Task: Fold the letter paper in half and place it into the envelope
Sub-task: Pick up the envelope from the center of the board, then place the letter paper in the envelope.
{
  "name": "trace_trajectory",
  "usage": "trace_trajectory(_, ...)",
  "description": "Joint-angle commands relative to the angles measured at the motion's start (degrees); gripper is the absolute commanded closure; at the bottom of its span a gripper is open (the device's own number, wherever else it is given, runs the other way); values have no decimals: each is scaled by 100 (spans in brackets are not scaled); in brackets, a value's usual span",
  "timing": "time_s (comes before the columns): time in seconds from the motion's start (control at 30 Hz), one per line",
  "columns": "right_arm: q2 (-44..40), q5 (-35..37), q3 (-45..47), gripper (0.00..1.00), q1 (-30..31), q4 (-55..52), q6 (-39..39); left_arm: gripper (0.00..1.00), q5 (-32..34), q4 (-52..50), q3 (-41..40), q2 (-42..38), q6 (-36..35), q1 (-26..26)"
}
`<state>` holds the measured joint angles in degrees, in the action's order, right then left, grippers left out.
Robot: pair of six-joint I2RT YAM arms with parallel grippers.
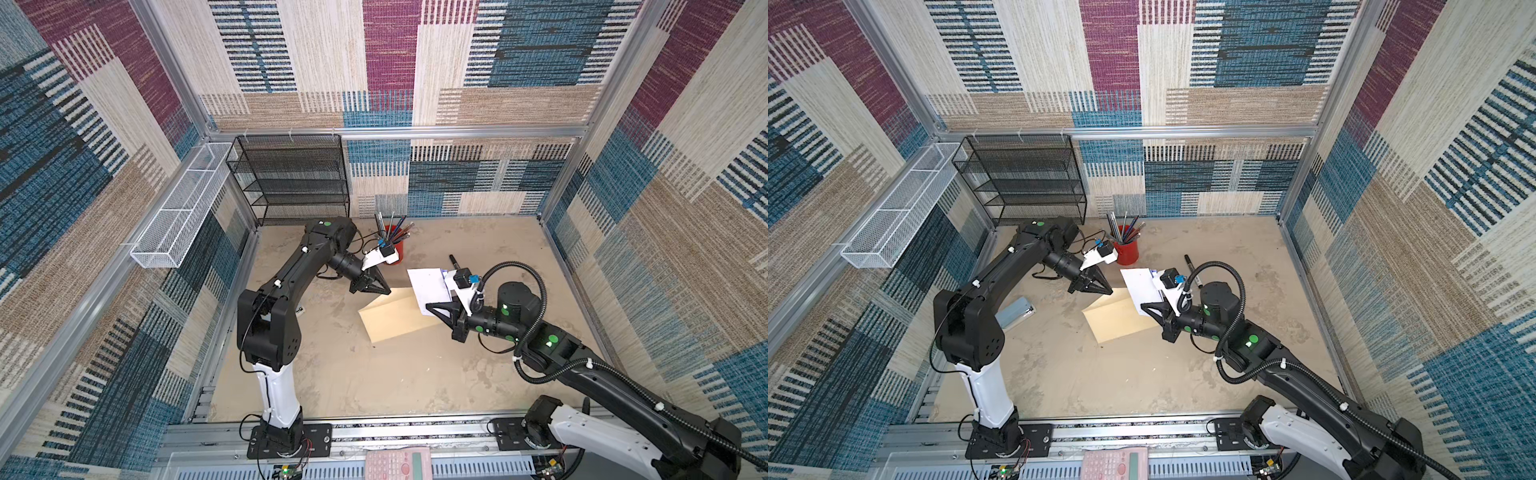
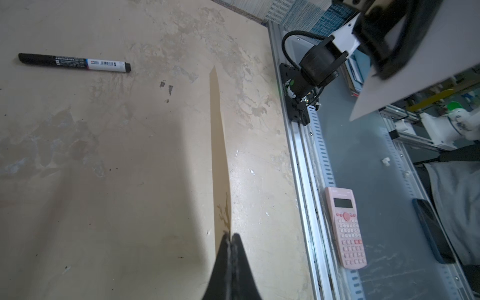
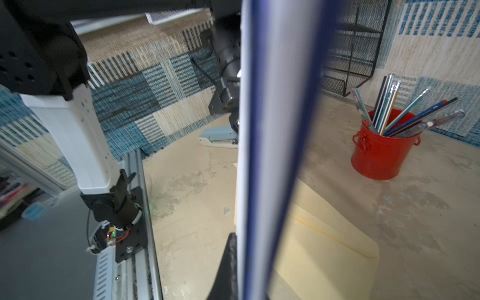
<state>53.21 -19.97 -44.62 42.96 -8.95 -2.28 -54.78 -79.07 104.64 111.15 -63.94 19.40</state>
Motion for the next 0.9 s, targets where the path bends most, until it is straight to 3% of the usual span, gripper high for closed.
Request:
trace_trajectory(0.0, 192, 819, -339, 100, 435, -877, 779, 100, -493, -1172, 434, 267, -660, 46)
trace_trajectory(0.17, 439, 1737, -673, 100, 792, -1304, 1638, 100, -416, -2098, 1034, 692, -1237, 82)
trace_trajectory(0.47, 861, 2601, -887, 100, 790, -1009, 3004, 100, -388, -1733, 1023, 390, -1448, 99)
trace_trajectory(0.6, 961, 2471, -969, 100, 735, -752, 3419, 100, -135, -809, 607, 50, -793, 108)
trace_trajectory(0.7, 996, 2219, -976, 100, 595, -593, 3791, 100, -71, -664, 510, -29, -648, 101)
trace_trajectory(0.87, 1163, 1258, -1240, 100, 176, -745, 4324, 100, 47, -654, 497, 22, -566, 154)
